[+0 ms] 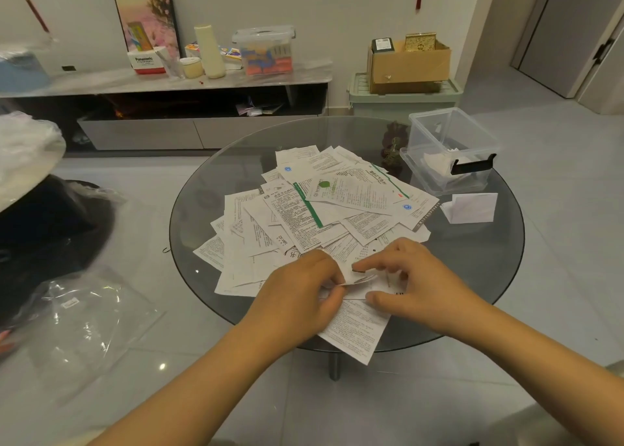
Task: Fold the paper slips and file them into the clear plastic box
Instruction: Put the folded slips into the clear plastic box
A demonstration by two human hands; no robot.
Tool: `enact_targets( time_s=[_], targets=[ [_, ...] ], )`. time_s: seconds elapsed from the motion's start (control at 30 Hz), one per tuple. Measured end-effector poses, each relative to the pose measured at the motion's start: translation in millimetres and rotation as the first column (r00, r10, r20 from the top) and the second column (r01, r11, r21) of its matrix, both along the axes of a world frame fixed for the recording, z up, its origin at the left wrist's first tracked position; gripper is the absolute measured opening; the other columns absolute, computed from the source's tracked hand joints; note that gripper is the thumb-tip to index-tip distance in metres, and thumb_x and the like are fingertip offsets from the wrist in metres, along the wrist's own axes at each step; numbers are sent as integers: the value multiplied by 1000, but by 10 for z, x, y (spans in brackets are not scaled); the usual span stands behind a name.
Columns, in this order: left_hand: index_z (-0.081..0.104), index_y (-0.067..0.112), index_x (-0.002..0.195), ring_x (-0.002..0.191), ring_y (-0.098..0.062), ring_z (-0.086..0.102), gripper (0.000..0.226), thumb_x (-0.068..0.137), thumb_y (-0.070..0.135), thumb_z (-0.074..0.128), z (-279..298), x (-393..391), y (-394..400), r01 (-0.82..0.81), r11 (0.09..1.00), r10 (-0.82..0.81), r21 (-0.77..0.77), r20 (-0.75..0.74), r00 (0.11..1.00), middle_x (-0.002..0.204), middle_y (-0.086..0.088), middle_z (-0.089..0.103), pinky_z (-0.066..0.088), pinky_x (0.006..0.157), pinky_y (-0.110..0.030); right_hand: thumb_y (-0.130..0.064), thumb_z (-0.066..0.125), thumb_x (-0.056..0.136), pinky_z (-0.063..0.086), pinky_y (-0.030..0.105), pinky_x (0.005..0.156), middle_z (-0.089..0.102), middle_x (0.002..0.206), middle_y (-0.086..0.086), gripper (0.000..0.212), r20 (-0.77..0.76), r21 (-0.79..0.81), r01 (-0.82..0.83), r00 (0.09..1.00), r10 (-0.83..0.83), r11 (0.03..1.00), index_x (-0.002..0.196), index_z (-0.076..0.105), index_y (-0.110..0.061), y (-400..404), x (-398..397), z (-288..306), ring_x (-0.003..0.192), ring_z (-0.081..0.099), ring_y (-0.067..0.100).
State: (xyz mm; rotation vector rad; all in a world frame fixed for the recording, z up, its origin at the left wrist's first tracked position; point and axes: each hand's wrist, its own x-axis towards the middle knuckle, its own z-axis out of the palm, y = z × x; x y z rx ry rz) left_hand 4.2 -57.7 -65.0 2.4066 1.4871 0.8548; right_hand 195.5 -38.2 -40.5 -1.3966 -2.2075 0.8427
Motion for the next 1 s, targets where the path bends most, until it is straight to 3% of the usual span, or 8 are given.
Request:
enact_targets(
  time_s=[0.13, 0.2, 0.3, 0.5, 0.63, 0.8, 1.0],
  targets=[
    [55, 23, 79, 77, -5, 52, 10, 77, 32, 51, -15, -17, -34, -7, 999, 12, -49, 105, 994, 84, 13, 56, 46, 62, -25, -28, 72, 77, 25, -1, 79, 47, 100, -16, 18, -5, 89, -20, 1000, 21, 996, 90, 64, -39, 51, -48, -64, 101, 34, 1],
    [54, 22, 77, 80, -6, 52, 8, 78, 29, 57, -7, -17, -34, -39, 995, 50, -87, 129, 990, 86, 10, 56, 45, 67, -24, -30, 69, 79, 27, 5, 79, 48, 97, -18, 12, 25, 127, -12, 1000, 9, 992, 92, 68, -28, 78, -93, -108, 103, 36, 5],
    [55, 18, 79, 84, -2, 51, 13, 81, 22, 66, -1, -26, -1, -107, 984, 129, -140, 163, 978, 90, 5, 56, 44, 71, -15, -36, 65, 83, 29, 21, 80, 54, 94, -9, 22, 78, 167, 14, 997, -27, 986, 92, 66, -16, 118, -192, -180, 100, 37, 11],
    [50, 24, 104, 88, 3, 51, 32, 81, 13, 69, 50, -26, 35, -170, 947, 233, -274, 217, 948, 102, 10, 48, 43, 76, -5, -45, 61, 83, 21, 25, 81, 49, 94, -10, 21, 86, 208, 94, 990, -114, 974, 92, 56, -27, 137, -364, -229, 98, 31, 9],
    [46, 21, 126, 92, 4, 46, 50, 82, 11, 68, 41, -31, 47, -161, 941, 221, -298, 182, 958, 110, 9, 42, 36, 79, 1, -48, 60, 82, 17, 24, 83, 38, 101, -14, 31, 164, 198, 113, 976, -146, 974, 106, 49, -32, 162, -412, -233, 104, 28, 9],
    [47, 22, 127, 97, 1, 43, 55, 79, 14, 72, 52, -101, 84, -204, 930, 253, -307, 129, 959, 108, 11, 41, 28, 79, 5, -36, 62, 84, 18, 26, 85, 40, 107, -14, 34, 183, 136, 110, 974, -134, 985, 113, 45, -35, 219, -394, -185, 112, 32, 13],
    [54, 25, 121, 85, 7, 44, 48, 79, 12, 72, 143, -105, 63, -205, 918, 257, -339, 116, 959, 105, 12, 46, 28, 74, 7, -30, 58, 89, 19, 26, 89, 43, 118, -11, 30, 192, 102, 75, 977, -93, 992, 116, 48, -36, 217, -357, -153, 116, 31, 14]
  ],
)
